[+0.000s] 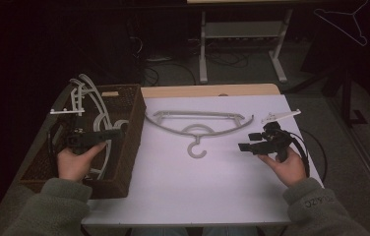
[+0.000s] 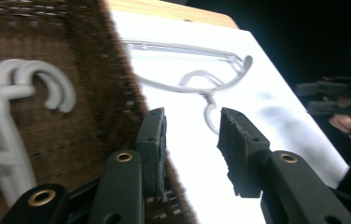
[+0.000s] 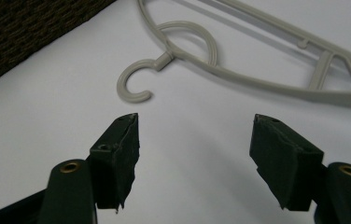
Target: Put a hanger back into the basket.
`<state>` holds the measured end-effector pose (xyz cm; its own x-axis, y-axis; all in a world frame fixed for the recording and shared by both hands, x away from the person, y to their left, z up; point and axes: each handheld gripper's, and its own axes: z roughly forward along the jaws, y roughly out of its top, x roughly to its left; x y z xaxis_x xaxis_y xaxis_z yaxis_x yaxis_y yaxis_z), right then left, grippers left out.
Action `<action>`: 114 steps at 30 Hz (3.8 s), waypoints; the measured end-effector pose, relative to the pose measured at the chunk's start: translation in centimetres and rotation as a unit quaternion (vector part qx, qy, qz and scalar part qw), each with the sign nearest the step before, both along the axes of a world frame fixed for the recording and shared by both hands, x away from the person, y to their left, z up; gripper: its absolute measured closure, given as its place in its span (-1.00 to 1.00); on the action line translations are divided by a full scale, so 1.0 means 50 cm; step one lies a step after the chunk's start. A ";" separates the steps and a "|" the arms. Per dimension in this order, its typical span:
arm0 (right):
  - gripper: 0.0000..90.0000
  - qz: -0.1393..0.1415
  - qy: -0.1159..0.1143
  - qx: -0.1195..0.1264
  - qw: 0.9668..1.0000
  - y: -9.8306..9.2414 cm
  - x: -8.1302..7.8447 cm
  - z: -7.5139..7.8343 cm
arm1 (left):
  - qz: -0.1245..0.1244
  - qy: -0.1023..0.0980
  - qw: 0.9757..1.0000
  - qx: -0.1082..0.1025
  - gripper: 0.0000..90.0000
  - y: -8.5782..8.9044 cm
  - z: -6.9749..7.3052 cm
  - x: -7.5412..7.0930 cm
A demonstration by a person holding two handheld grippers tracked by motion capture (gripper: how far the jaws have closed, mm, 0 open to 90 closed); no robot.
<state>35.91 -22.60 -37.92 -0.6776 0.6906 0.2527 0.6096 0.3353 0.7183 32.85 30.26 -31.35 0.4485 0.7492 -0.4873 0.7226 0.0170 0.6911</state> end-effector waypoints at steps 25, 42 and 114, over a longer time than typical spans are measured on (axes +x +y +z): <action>-0.16 0.091 -0.008 -0.077 0.993 0.132 0.179 -0.049 | -0.071 -0.017 0.997 -0.027 0.21 -0.132 -0.007 -0.003; 0.48 0.159 -0.027 -0.187 0.969 0.165 0.201 -0.103 | -0.085 -0.008 0.996 -0.035 0.15 -0.144 -0.022 -0.003; 0.77 0.204 0.061 0.114 0.970 0.218 -0.044 0.010 | -0.140 -0.029 0.986 -0.081 0.21 -0.326 -0.108 -0.024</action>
<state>33.68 -11.72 -37.43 -0.8379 0.2888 0.4631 0.5453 0.4075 0.7325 31.64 13.93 -36.74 0.6574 0.5056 -0.5587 0.6744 -0.0640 0.7356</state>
